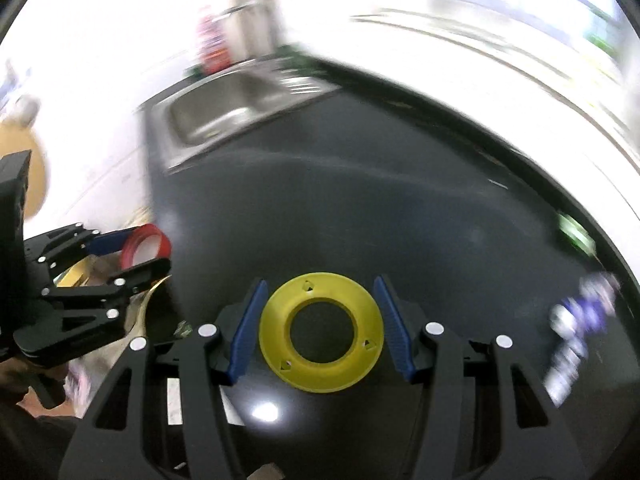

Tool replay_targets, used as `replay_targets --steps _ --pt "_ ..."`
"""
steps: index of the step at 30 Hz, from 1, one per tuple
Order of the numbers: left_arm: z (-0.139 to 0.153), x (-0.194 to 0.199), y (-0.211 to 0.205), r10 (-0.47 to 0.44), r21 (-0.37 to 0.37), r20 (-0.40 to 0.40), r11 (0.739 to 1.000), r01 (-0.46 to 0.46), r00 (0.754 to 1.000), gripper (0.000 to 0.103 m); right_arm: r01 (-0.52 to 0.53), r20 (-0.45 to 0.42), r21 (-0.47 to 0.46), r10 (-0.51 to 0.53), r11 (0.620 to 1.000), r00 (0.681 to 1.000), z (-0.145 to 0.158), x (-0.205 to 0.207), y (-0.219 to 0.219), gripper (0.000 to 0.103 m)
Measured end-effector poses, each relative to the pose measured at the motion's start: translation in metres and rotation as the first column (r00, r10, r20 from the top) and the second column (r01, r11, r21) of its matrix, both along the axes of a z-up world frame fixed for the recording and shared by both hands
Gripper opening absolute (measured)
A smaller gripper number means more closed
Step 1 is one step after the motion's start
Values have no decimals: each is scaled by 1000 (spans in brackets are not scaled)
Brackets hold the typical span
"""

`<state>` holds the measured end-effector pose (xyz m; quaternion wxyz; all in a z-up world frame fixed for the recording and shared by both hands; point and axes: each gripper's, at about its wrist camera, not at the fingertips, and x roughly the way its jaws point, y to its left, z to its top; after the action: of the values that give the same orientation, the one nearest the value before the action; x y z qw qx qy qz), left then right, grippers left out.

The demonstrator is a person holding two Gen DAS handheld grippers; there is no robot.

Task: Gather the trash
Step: 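Carry the cap and tape roll to the floor bin and release both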

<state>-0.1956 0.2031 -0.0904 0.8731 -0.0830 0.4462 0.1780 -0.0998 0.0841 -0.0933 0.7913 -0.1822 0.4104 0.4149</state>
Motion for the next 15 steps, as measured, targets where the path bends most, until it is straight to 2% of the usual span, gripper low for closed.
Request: replay_targets --steps 4,9,11,15 --pt "-15 -64 47 186 -29 -27 982 -187 982 49 -203 -69 -6 202 979 977 -12 -40 80 55" --pt "-36 -130 91 357 -74 -59 930 -361 932 49 -395 -176 -12 387 919 905 -33 -93 164 55" --pt "-47 -154 108 415 -93 -76 902 -421 906 49 -443 -228 -14 428 896 874 -44 -110 190 55" --pt "-66 -180 129 465 -138 -88 870 -473 881 49 -498 -289 -48 465 866 837 -69 -138 231 55"
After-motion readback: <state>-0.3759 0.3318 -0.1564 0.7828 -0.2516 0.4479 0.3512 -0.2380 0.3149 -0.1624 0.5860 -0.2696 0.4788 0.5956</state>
